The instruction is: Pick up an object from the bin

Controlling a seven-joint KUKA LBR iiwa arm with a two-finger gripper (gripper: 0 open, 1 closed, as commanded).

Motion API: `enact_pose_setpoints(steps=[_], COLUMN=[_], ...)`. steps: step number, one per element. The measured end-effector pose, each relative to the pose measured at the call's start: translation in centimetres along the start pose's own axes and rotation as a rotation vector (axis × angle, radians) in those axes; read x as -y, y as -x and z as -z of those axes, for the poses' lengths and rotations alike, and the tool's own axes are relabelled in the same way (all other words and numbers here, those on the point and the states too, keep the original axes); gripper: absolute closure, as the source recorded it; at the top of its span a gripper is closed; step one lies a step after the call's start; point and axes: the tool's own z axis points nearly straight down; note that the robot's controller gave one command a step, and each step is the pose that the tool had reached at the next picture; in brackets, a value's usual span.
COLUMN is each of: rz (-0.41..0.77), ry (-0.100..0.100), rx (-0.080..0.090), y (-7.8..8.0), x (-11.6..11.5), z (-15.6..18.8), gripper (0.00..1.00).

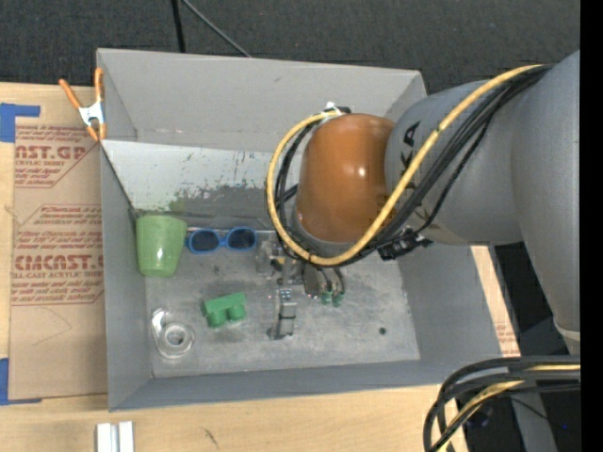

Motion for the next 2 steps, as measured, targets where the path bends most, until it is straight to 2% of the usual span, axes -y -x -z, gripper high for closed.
enact_pose_setpoints(steps=[1, 2], rz=[0.372, 0.37], ry=[0.0, 0.0], rx=[-0.001, 0.001], y=[3.79, 3.89], x=[-6.68, -6.61], z=[-8.66, -8.49], gripper=[0.0, 1.0])
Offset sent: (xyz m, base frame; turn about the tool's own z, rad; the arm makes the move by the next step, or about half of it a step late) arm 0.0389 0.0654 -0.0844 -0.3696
